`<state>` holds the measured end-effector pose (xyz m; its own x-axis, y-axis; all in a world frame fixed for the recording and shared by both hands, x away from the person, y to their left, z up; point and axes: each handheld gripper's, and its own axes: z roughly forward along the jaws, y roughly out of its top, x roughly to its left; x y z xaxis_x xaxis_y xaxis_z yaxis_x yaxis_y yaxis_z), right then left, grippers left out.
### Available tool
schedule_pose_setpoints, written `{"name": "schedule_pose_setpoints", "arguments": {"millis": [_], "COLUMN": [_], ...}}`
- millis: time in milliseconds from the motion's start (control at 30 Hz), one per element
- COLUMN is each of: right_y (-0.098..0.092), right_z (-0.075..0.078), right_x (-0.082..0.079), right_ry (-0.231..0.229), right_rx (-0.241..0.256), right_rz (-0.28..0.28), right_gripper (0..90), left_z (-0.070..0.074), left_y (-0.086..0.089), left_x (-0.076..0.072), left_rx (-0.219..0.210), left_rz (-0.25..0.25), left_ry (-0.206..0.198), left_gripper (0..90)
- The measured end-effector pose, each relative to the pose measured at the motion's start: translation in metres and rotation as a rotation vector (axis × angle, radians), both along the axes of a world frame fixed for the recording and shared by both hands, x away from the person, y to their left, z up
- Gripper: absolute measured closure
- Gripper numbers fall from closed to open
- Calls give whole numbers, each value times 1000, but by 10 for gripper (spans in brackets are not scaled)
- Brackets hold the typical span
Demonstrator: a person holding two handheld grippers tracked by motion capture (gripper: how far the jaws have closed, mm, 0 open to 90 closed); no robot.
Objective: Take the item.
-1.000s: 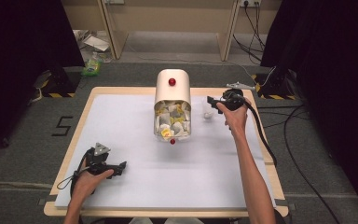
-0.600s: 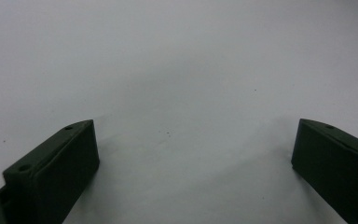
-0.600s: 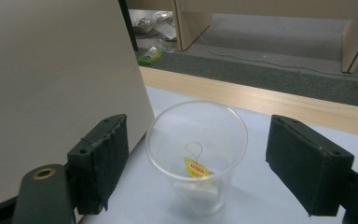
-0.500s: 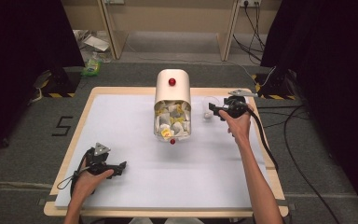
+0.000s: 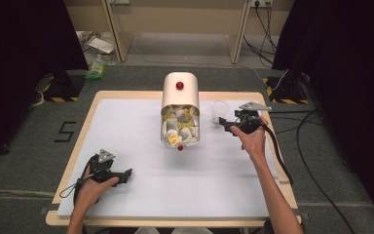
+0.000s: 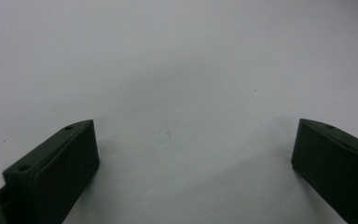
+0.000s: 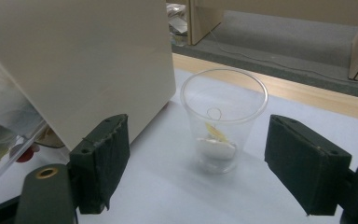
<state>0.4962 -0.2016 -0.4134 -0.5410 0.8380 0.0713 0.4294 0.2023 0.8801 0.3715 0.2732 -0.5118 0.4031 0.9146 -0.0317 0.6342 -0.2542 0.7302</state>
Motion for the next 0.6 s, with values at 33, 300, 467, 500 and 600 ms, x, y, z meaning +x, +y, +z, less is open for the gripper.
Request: {"name": "schedule_pose_setpoints", "arguments": {"millis": [33, 300, 467, 500, 600], "right_y": [0, 6, 6, 6, 6], "right_z": [-1, -8, -12, -14, -17], "right_x": [-1, -16, -23, -26, -30], "right_ry": [1, 4, 12, 15, 19], "right_rx": [2, -25, -27, -33, -33], "right_rz": [-1, 21, 30, 32, 32], "right_gripper": [229, 229, 230, 230, 229], "left_z": [0, 0, 0, 0, 0], "left_y": [0, 0, 0, 0, 0], "left_x": [0, 0, 0, 0, 0], "left_rx": [0, 0, 0, 0, 0], "left_rz": [0, 0, 0, 1, 0], "left_ry": [-1, 0, 0, -1, 0], "left_gripper": [0, 0, 0, 0, 0]}}
